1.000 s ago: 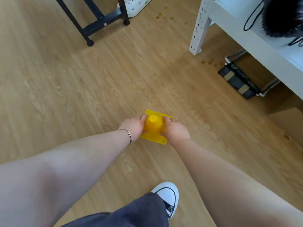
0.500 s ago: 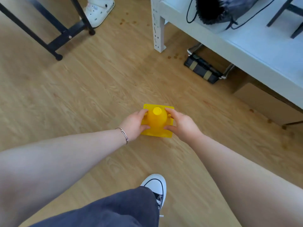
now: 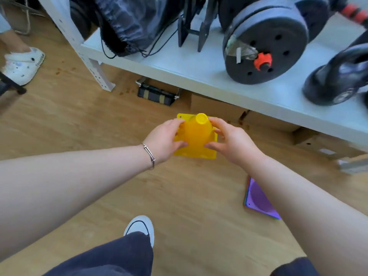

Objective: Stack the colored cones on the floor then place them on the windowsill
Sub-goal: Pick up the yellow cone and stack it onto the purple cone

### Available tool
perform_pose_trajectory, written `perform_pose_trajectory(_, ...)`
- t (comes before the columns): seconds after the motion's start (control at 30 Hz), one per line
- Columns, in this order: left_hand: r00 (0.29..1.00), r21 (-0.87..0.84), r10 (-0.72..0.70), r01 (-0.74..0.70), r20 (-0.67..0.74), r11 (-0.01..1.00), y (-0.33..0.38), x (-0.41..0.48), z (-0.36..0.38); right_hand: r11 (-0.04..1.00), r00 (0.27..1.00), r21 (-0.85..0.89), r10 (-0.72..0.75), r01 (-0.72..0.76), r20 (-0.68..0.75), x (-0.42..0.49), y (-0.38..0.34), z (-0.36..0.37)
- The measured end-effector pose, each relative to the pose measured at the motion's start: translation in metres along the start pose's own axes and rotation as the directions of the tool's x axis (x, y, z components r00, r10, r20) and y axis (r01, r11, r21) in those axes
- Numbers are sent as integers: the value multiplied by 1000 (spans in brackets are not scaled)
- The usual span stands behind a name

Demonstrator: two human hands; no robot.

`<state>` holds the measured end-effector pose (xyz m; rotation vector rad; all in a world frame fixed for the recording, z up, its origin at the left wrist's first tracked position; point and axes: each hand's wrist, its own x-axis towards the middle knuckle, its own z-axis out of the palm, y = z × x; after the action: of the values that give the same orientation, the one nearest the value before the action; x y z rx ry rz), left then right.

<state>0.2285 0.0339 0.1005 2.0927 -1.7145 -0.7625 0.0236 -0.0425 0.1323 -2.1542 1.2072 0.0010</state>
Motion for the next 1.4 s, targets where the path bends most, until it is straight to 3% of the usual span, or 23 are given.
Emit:
perform_pose_trajectory(0.23,985,62,139,-145,101,987,123,-1,41,992,990,21,123,-122,-64,-92,76,-66)
perform_pose_trajectory(0.53,965,87,144,-166,220,982,225,-8,100,966,967,93,246,-240,-63,-166,161,-98)
perform_pose_trajectory(1.07,956,2,-66,68,285,998,210,-13,220,954,952,76,279,-290,126,-155,261,-23)
perform_pose_trajectory(1.4,943,-62,-108,134,316,989,174,-11,257,943,942,96,305,-319,139,-140,280,24)
